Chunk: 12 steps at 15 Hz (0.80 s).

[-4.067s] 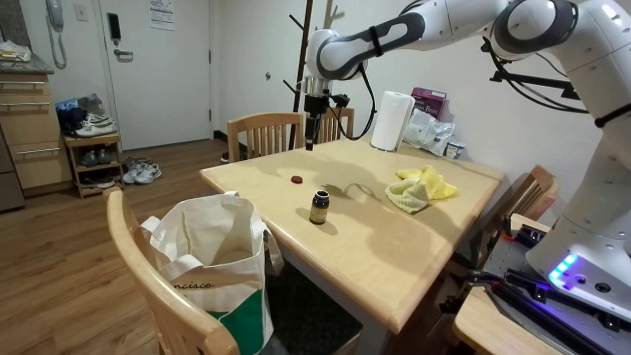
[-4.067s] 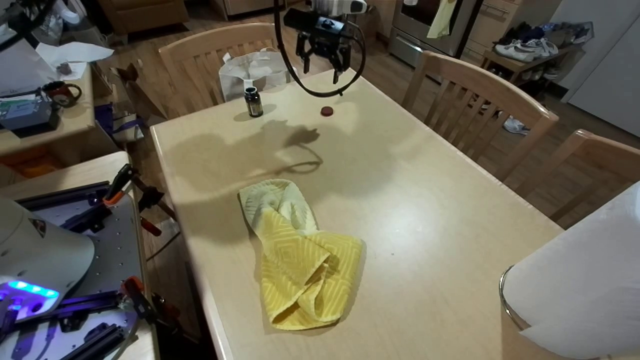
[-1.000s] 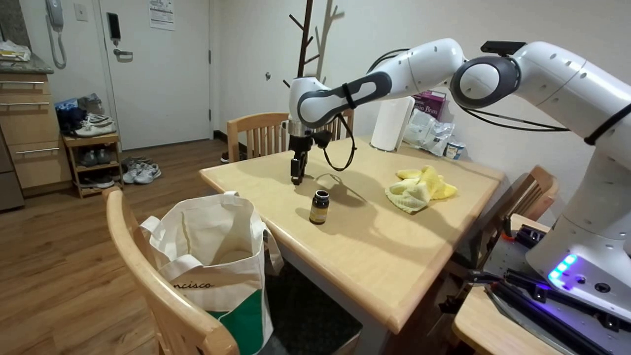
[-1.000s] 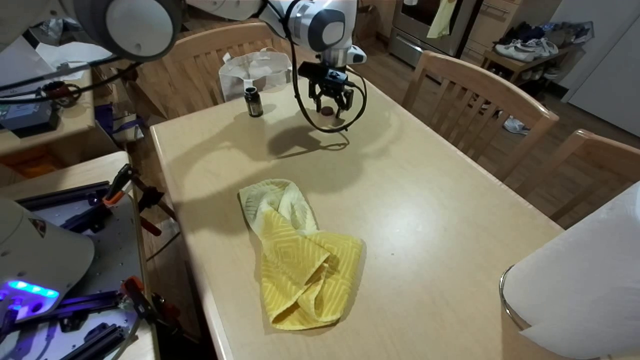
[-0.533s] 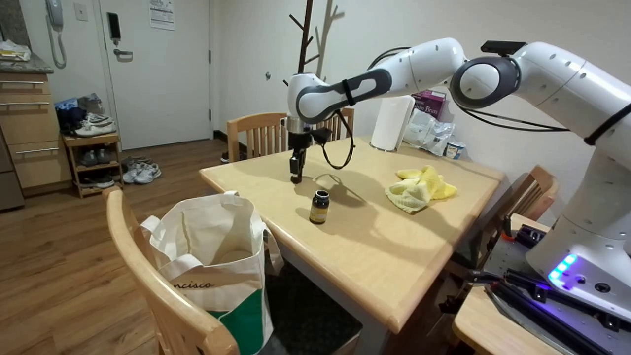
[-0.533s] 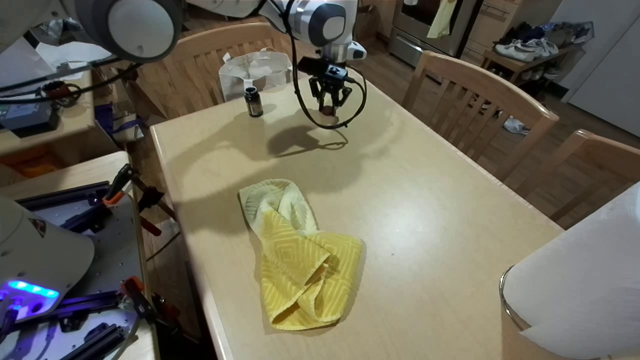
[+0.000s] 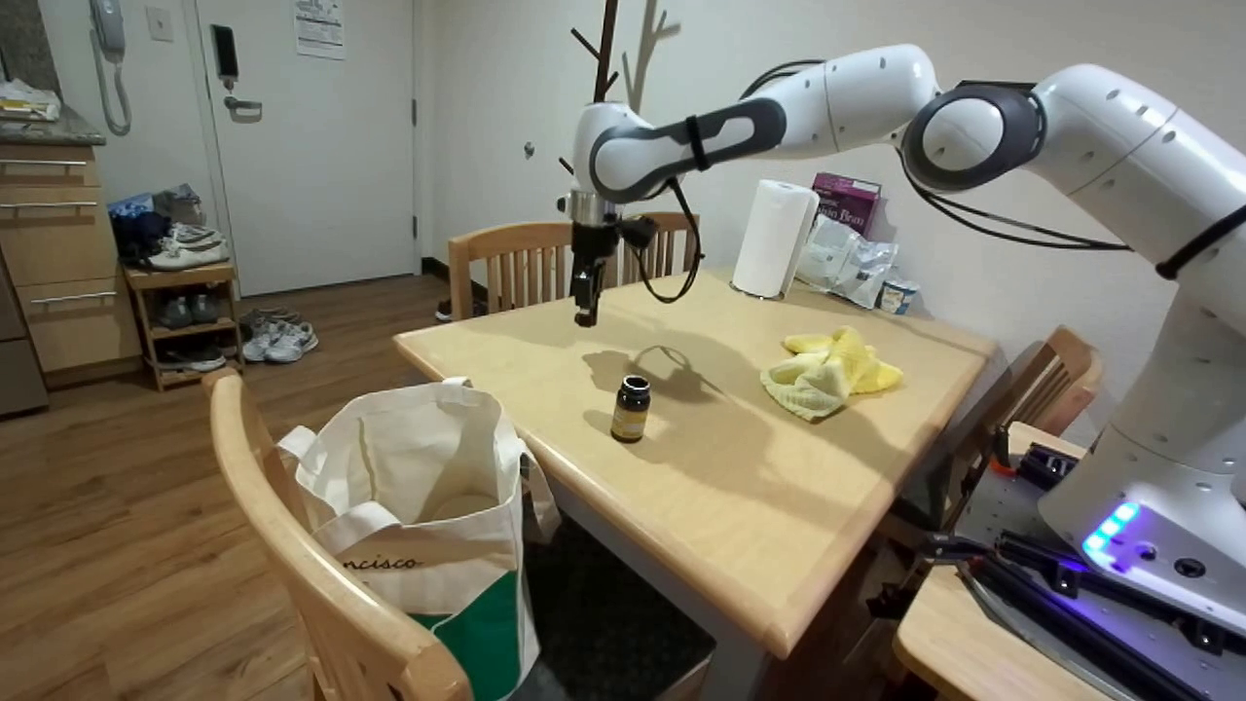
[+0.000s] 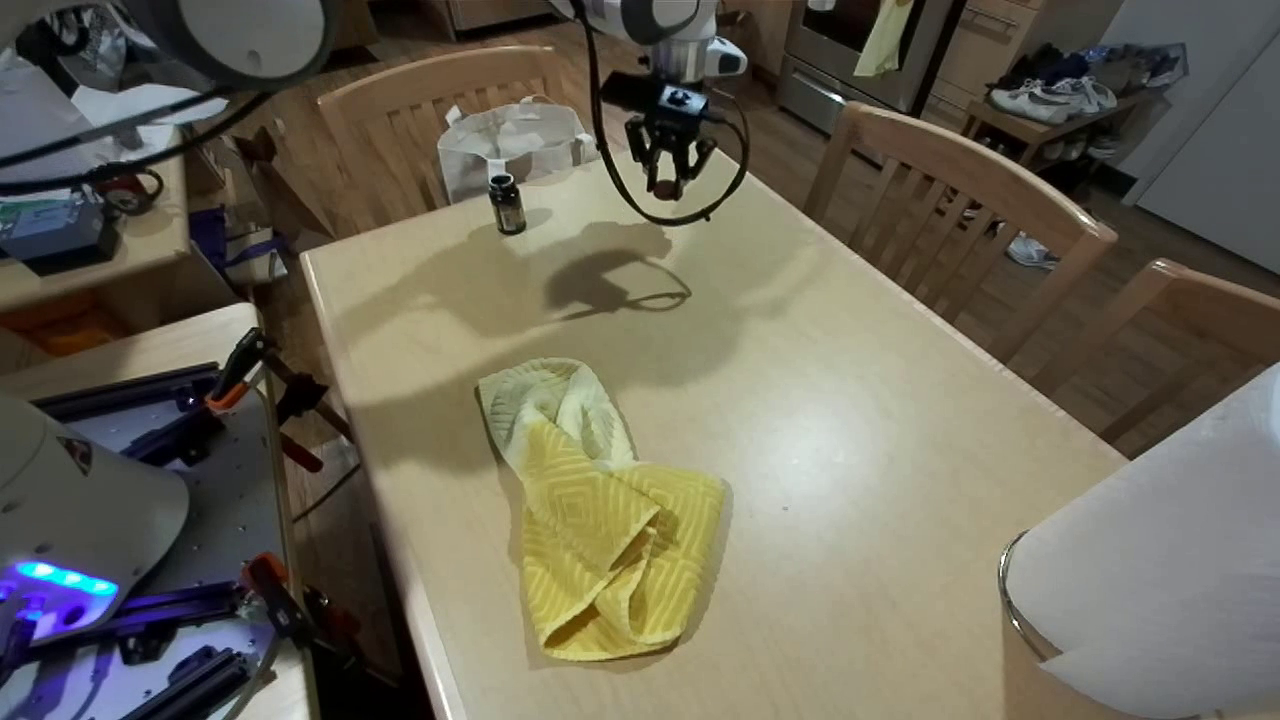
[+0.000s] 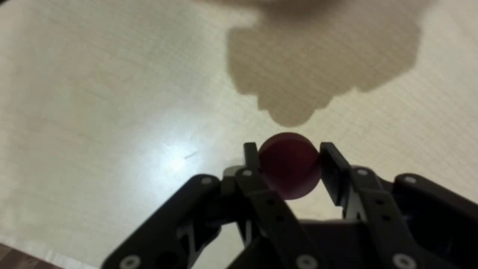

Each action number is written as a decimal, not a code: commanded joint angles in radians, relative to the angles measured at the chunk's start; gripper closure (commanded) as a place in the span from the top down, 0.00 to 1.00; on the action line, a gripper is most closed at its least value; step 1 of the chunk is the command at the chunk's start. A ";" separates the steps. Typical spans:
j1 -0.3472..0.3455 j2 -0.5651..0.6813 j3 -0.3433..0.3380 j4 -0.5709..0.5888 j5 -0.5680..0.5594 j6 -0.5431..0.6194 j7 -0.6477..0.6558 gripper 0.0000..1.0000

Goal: Put the lid on the brown bottle

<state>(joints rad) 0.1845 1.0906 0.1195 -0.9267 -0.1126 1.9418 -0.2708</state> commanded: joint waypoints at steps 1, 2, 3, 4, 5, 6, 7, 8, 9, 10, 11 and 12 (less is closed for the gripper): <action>-0.024 -0.160 0.038 -0.127 0.012 -0.095 -0.106 0.19; -0.025 -0.193 0.047 -0.151 0.012 -0.121 -0.142 0.19; -0.023 -0.231 0.058 -0.189 0.006 -0.136 -0.187 0.19; -0.021 -0.267 0.070 -0.229 0.002 -0.133 -0.223 0.19; -0.017 -0.308 0.078 -0.279 -0.006 -0.129 -0.258 0.19; -0.015 -0.341 0.089 -0.321 -0.010 -0.124 -0.292 0.19; -0.017 -0.378 0.102 -0.372 -0.009 -0.111 -0.330 0.19; -0.017 -0.409 0.117 -0.418 -0.005 -0.101 -0.365 0.19; -0.021 -0.439 0.130 -0.462 -0.003 -0.098 -0.404 0.19; -0.027 -0.470 0.144 -0.507 0.000 -0.093 -0.446 0.19; -0.030 -0.499 0.142 -0.545 0.006 -0.096 -0.472 0.19; -0.037 -0.534 0.132 -0.592 0.010 -0.095 -0.461 0.19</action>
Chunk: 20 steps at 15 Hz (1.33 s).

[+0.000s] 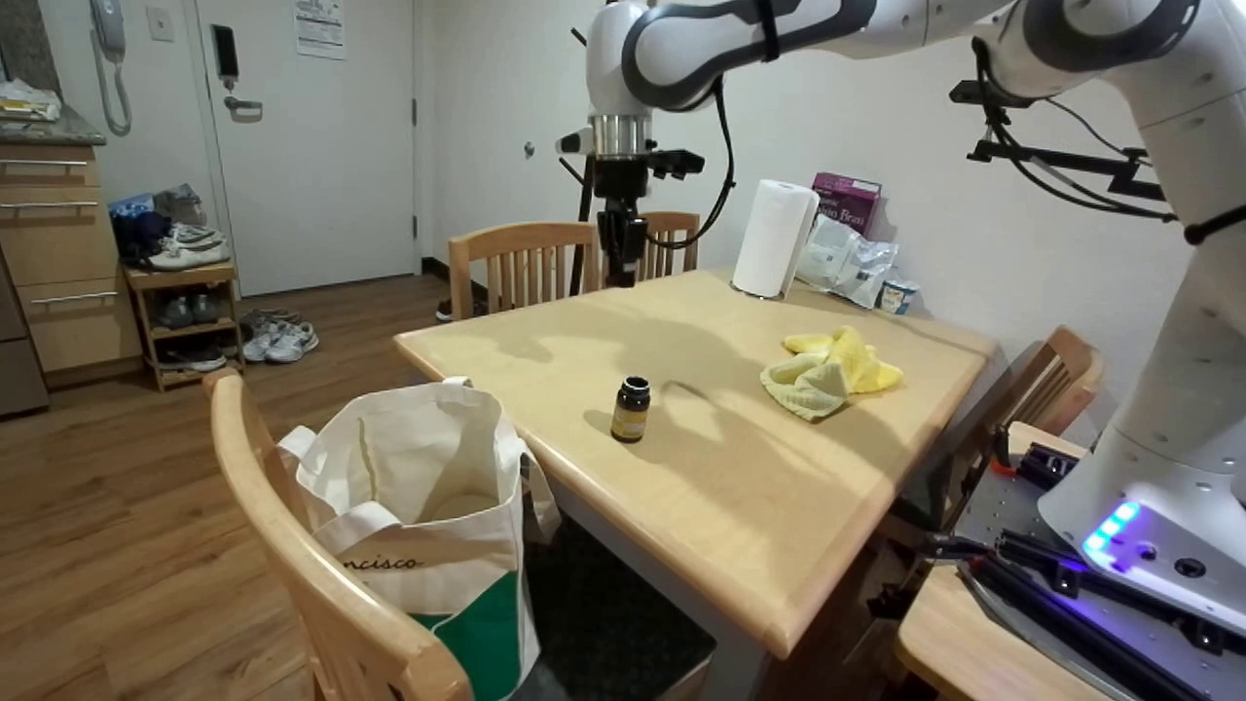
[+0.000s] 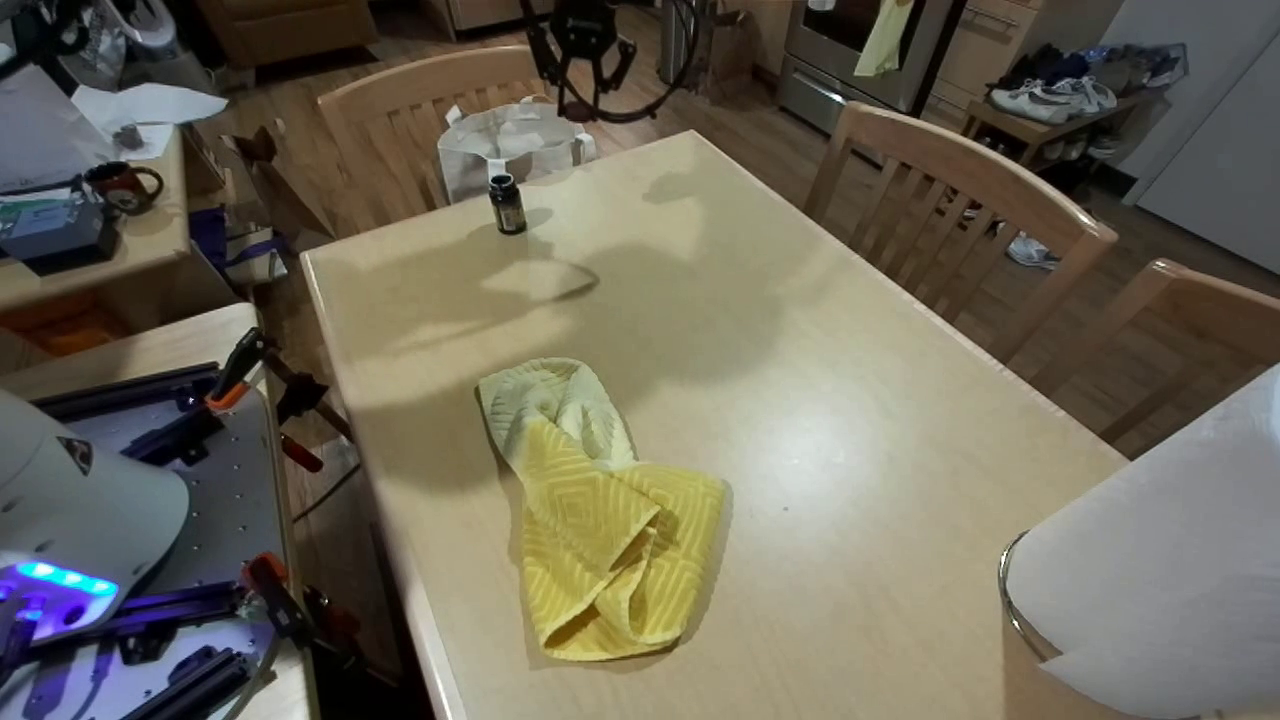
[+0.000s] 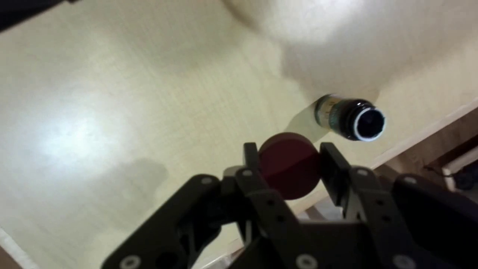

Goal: Put the lid on the brown bottle

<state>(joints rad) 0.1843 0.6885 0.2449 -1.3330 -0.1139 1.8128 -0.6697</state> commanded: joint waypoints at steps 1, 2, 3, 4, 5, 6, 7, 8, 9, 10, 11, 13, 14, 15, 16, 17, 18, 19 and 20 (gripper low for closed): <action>0.005 -0.028 -0.005 -0.037 0.004 -0.004 -0.014 0.44; 0.000 -0.056 -0.006 -0.077 0.003 -0.002 -0.020 0.44; -0.006 -0.077 -0.006 -0.104 0.004 -0.002 -0.027 0.19; -0.004 -0.079 -0.001 -0.115 -0.001 0.016 -0.049 0.19; -0.003 -0.068 0.008 -0.111 -0.002 0.035 -0.081 0.19; 0.005 -0.064 0.018 -0.121 -0.015 0.078 -0.123 0.19; 0.021 -0.056 0.022 -0.125 -0.033 0.115 -0.148 0.19; 0.032 -0.048 0.025 -0.128 -0.044 0.142 -0.177 0.19; 0.040 -0.044 0.030 -0.141 -0.052 0.181 -0.207 0.19; 0.047 -0.043 0.031 -0.159 -0.063 0.219 -0.238 0.19; 0.050 -0.046 0.034 -0.181 -0.072 0.251 -0.274 0.19; 0.052 -0.063 0.039 -0.233 -0.089 0.300 -0.335 0.19; 0.056 -0.071 0.028 -0.243 -0.086 0.302 -0.314 0.19; 0.058 -0.073 0.016 -0.247 -0.085 0.316 -0.284 0.19; 0.068 -0.031 0.024 -0.191 -0.069 0.275 -0.282 0.44; 0.067 -0.032 0.020 -0.196 -0.069 0.282 -0.282 0.44; 0.066 -0.033 0.016 -0.197 -0.070 0.283 -0.281 0.44; 0.076 -0.031 0.010 -0.185 -0.082 0.255 -0.277 0.19; 0.076 -0.033 0.017 -0.188 -0.081 0.233 -0.297 0.19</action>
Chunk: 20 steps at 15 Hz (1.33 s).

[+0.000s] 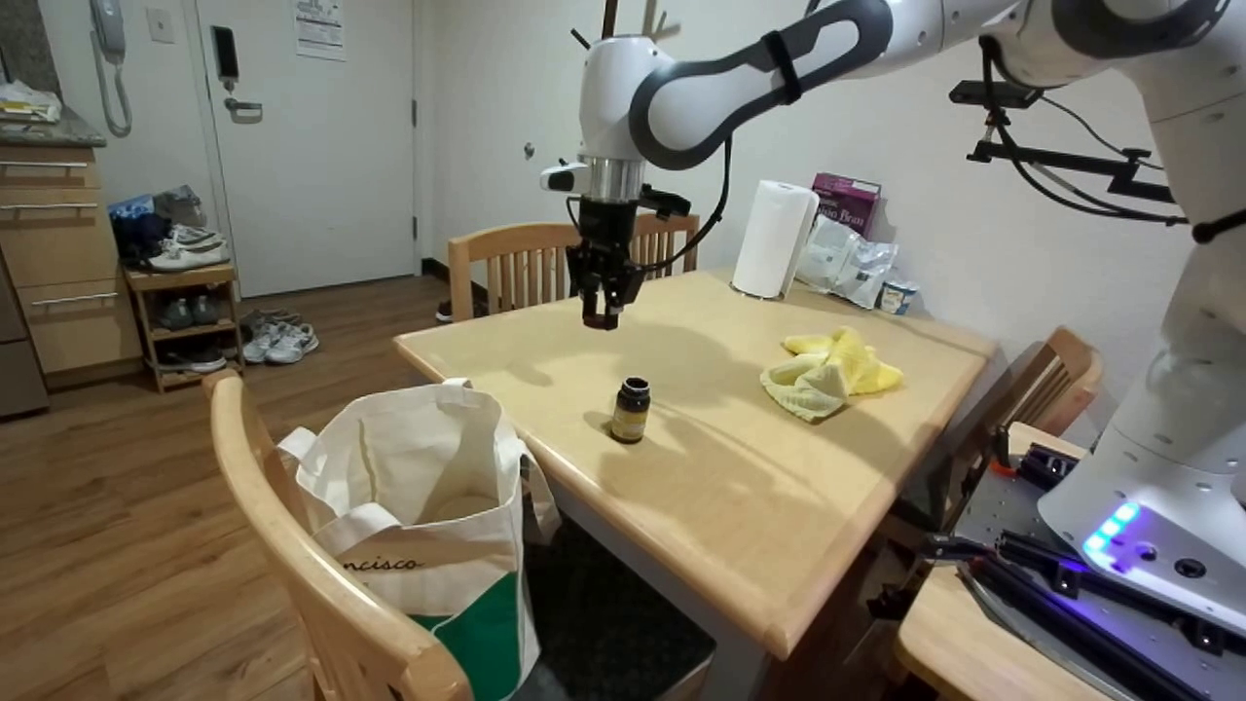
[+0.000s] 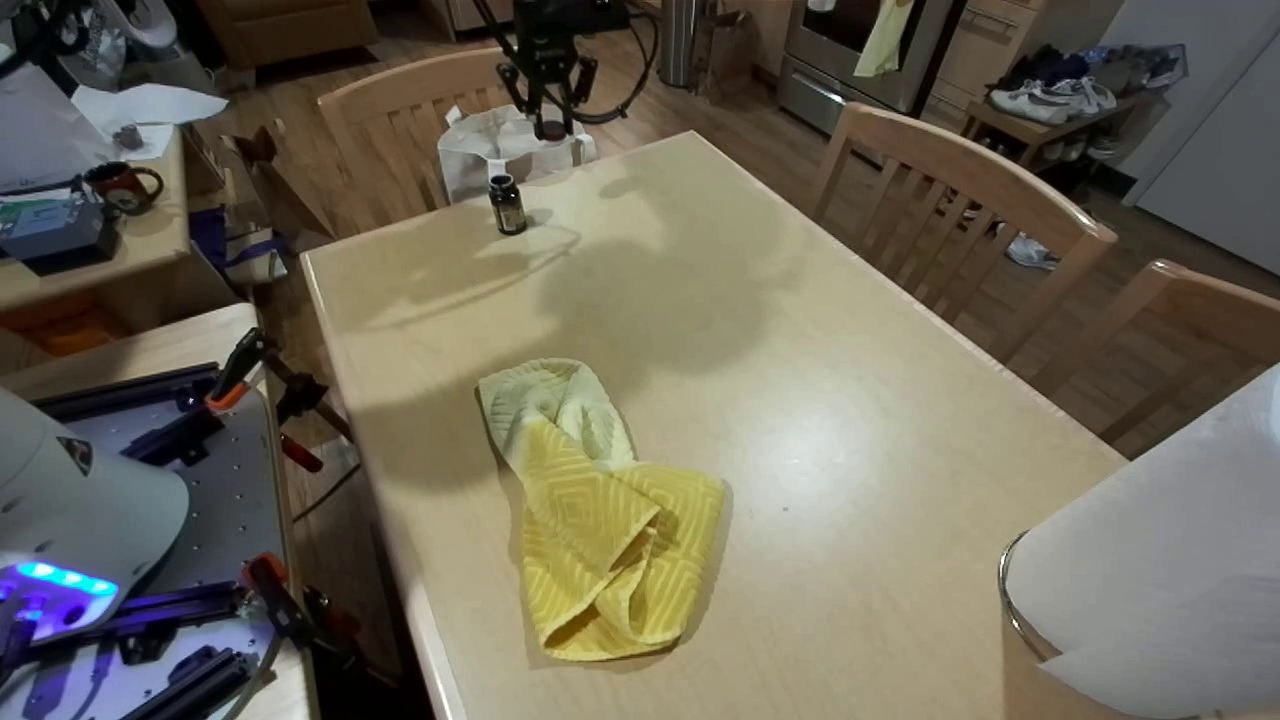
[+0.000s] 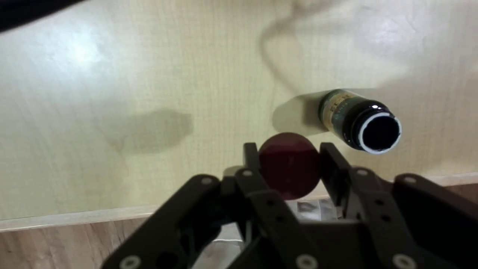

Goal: Put the lid on the brown bottle

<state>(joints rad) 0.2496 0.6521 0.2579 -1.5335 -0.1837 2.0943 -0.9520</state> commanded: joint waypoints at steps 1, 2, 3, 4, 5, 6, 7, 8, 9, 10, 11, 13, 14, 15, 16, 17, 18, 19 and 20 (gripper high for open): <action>0.009 -0.003 0.011 -0.002 -0.007 -0.061 -0.028 0.19; 0.006 -0.015 0.018 -0.027 -0.005 -0.060 -0.042 0.19; 0.008 -0.023 0.019 -0.045 -0.007 -0.060 -0.041 0.19; 0.004 -0.033 0.025 -0.072 0.000 -0.052 -0.045 0.19; -0.002 -0.040 0.032 -0.094 0.006 -0.045 -0.058 0.19; -0.004 -0.047 0.037 -0.117 0.004 -0.039 -0.072 0.19; -0.003 -0.053 0.036 -0.136 -0.001 -0.031 -0.074 0.19; -0.003 -0.061 0.034 -0.157 -0.006 -0.018 -0.078 0.19; -0.004 -0.067 0.034 -0.176 -0.013 -0.004 -0.087 0.19; -0.005 -0.077 0.036 -0.199 -0.020 0.017 -0.109 0.19; -0.006 -0.089 0.038 -0.222 -0.023 0.036 -0.124 0.19; -0.006 -0.111 0.038 -0.261 -0.022 0.078 -0.140 0.19; -0.007 -0.121 0.039 -0.279 -0.021 0.093 -0.152 0.19; -0.008 -0.131 0.041 -0.295 -0.019 0.107 -0.163 0.19; -0.008 -0.142 0.041 -0.311 -0.017 0.122 -0.169 0.19; -0.006 -0.154 0.040 -0.328 -0.018 0.134 -0.172 0.19; -0.005 -0.163 0.040 -0.339 -0.018 0.137 -0.176 0.19; -0.005 -0.169 0.042 -0.351 -0.013 0.139 -0.178 0.19; -0.005 -0.175 0.042 -0.361 -0.012 0.146 -0.177 0.19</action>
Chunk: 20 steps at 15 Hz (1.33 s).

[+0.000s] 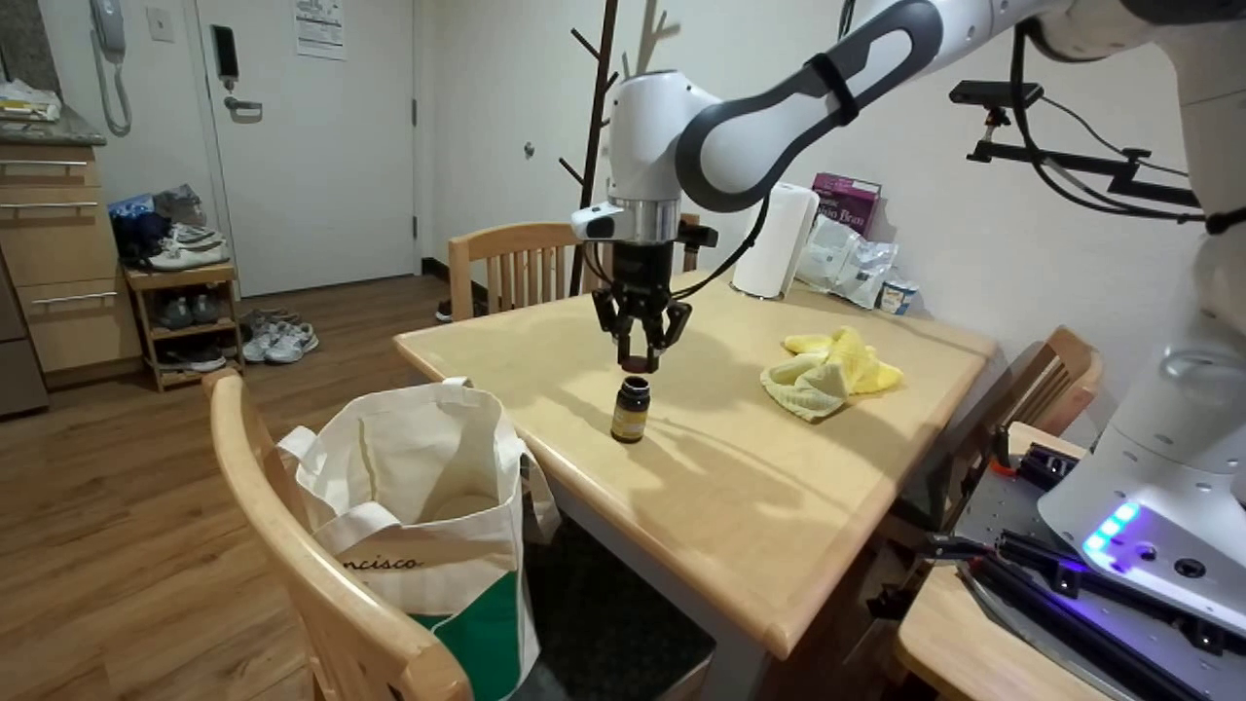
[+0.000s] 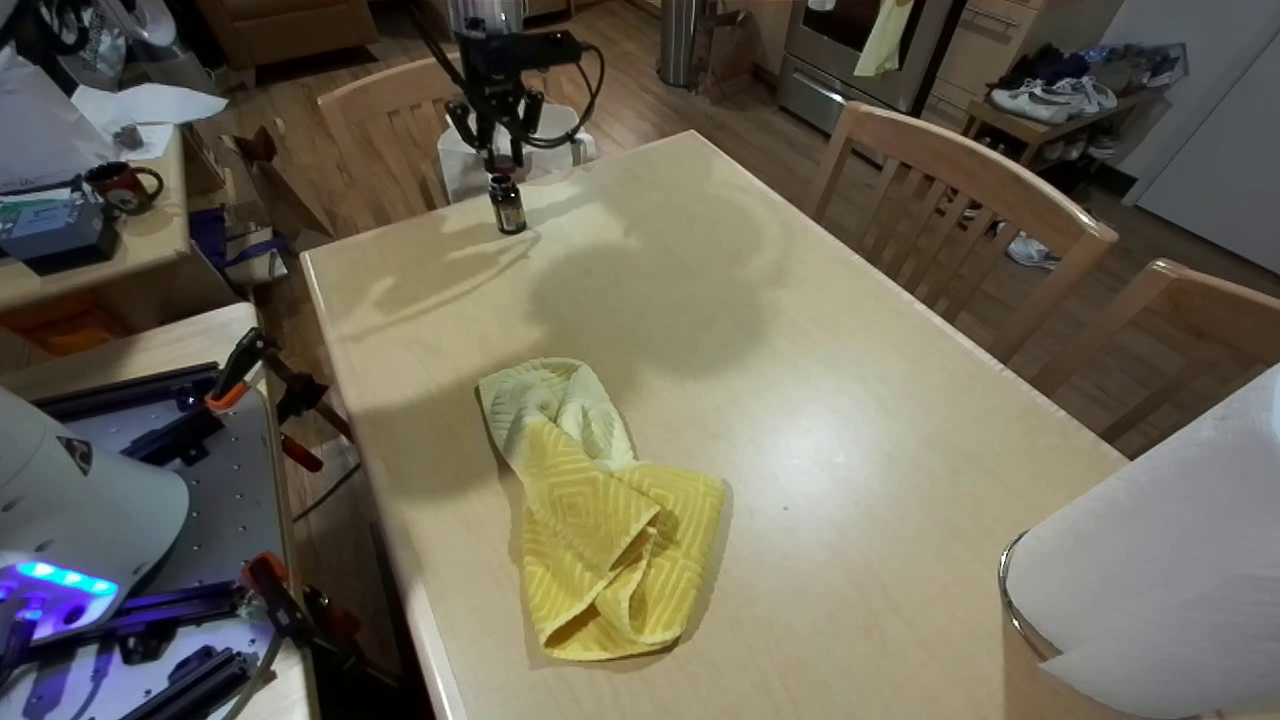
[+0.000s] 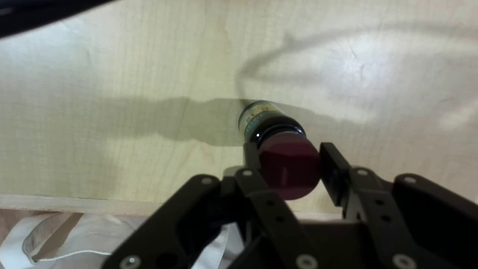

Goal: Put the lid on the brown bottle

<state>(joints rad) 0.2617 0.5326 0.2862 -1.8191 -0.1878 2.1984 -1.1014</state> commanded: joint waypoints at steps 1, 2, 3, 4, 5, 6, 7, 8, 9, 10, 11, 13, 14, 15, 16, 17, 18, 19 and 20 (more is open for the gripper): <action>-0.016 -0.058 0.015 -0.083 -0.004 0.040 -0.026 0.19; -0.018 -0.058 0.020 -0.090 0.001 0.041 -0.035 0.19; -0.019 -0.054 0.026 -0.091 0.009 0.040 -0.041 0.19; -0.021 -0.051 0.030 -0.094 0.011 0.045 -0.049 0.19; -0.016 -0.040 0.030 -0.088 0.007 0.053 -0.046 0.19; -0.016 -0.035 0.033 -0.087 0.008 0.059 -0.050 0.19; -0.007 -0.027 0.027 -0.081 -0.007 0.073 -0.037 0.19; -0.004 -0.024 0.025 -0.078 -0.013 0.082 -0.036 0.19; 0.001 -0.020 0.020 -0.073 -0.023 0.093 -0.030 0.19; 0.001 -0.018 0.019 -0.073 -0.025 0.103 -0.030 0.19; 0.005 -0.016 0.017 -0.067 -0.033 0.104 -0.029 0.19; 0.006 -0.013 0.014 -0.065 -0.049 0.108 -0.031 0.19; 0.007 -0.013 0.013 -0.065 -0.056 0.110 -0.029 0.19; 0.008 -0.013 0.012 -0.065 -0.063 0.109 -0.029 0.19; 0.008 -0.012 0.012 -0.065 -0.069 0.107 -0.030 0.19; 0.009 -0.010 0.010 -0.063 -0.075 0.105 -0.027 0.19; 0.011 -0.009 0.007 -0.062 -0.081 0.107 -0.022 0.19; 0.011 -0.007 0.006 -0.060 -0.087 0.105 -0.022 0.19; 0.014 -0.005 0.003 -0.058 -0.095 0.103 -0.018 0.19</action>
<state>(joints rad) 0.2664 0.5232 0.2993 -1.8782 -0.2488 2.2826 -1.1158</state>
